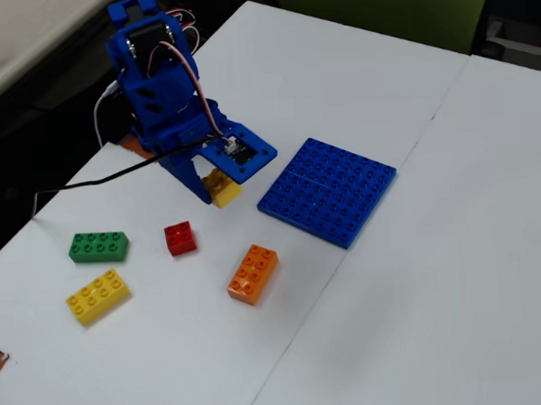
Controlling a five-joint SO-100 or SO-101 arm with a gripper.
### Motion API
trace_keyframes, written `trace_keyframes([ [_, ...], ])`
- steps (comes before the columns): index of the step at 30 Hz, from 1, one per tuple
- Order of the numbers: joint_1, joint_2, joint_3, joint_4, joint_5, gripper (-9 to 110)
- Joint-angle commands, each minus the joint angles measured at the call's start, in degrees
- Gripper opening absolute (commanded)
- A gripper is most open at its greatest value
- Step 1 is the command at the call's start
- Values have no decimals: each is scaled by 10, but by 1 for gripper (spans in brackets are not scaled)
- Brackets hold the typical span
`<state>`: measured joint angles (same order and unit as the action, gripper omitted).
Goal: Pick up the 2x2 yellow block and go up the 8x8 blue block.
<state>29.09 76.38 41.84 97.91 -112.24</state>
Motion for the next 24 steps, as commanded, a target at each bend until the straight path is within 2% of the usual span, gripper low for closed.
trace_keyframes([
  [1,-49,49,-27,6,37,0],
  [12,-191,87,-7,18,162,0],
  [24,-291,37,-2,18,192,0],
])
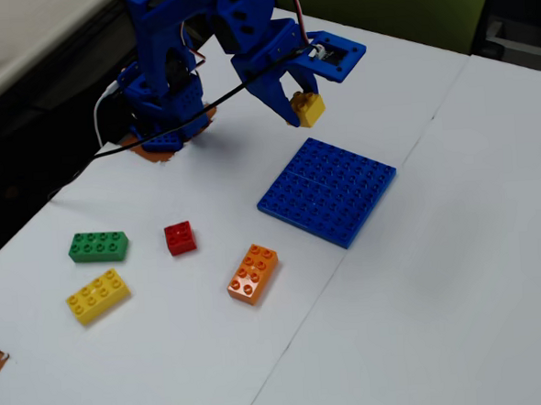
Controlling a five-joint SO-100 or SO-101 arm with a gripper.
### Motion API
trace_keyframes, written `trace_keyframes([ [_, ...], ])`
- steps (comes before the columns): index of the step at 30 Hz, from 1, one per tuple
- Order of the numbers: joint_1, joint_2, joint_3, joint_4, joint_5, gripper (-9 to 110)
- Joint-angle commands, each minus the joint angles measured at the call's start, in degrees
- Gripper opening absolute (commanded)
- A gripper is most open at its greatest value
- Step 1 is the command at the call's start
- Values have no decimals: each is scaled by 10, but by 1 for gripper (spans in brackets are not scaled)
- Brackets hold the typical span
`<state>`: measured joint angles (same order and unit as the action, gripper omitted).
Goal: Pick up the 2x2 yellow block and go up the 8x8 blue block.
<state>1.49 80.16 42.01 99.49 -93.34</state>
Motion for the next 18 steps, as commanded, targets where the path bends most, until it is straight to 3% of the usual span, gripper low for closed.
trace_keyframes([
  [1,-18,-7,-4,2,0,0],
  [18,-30,-117,-16,-39,9,0],
])
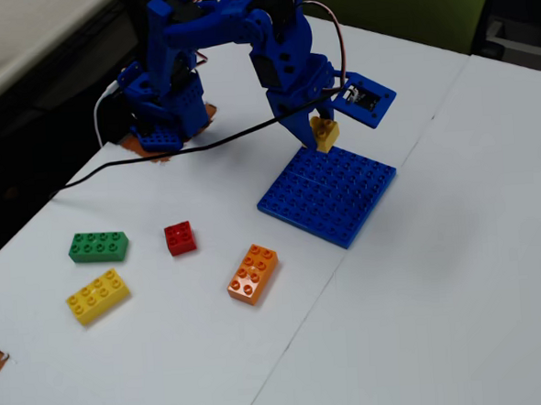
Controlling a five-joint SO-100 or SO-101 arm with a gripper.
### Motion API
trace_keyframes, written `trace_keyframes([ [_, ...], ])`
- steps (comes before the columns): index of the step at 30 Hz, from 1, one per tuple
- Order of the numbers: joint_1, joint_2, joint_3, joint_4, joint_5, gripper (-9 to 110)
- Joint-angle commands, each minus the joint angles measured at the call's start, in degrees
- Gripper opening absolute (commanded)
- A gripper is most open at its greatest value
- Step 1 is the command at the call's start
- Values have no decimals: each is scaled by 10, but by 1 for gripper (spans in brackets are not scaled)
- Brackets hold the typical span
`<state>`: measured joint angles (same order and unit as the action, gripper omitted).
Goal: Pick up the 2x2 yellow block and go up the 8x8 blue block.
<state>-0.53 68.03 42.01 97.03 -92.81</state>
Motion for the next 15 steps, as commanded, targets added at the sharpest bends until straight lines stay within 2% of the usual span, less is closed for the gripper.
trace_keyframes([
  [1,-10,3,-16,-14,4,0],
  [15,-11,-9,-16,-8,38,0],
])
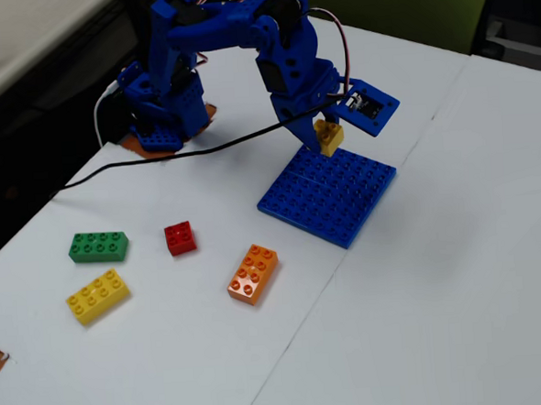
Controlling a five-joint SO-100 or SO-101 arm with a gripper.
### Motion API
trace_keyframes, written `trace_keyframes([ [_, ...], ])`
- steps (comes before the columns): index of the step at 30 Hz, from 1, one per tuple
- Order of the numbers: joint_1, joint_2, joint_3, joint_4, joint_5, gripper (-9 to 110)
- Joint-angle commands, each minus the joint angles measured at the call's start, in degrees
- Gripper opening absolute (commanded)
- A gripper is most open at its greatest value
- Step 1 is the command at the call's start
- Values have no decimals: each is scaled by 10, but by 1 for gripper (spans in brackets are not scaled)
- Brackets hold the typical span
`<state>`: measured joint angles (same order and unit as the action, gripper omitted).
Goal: Pick up the 2x2 yellow block and go up the 8x8 blue block.
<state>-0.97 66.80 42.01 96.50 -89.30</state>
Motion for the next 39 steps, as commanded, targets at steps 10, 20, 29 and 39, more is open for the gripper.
trace_keyframes([
  [10,-5,-1,-16,-2,7,0],
  [20,-2,-6,-16,-2,11,0],
  [29,-4,-11,-17,-7,19,0],
  [39,-9,-15,-18,-12,25,0],
])
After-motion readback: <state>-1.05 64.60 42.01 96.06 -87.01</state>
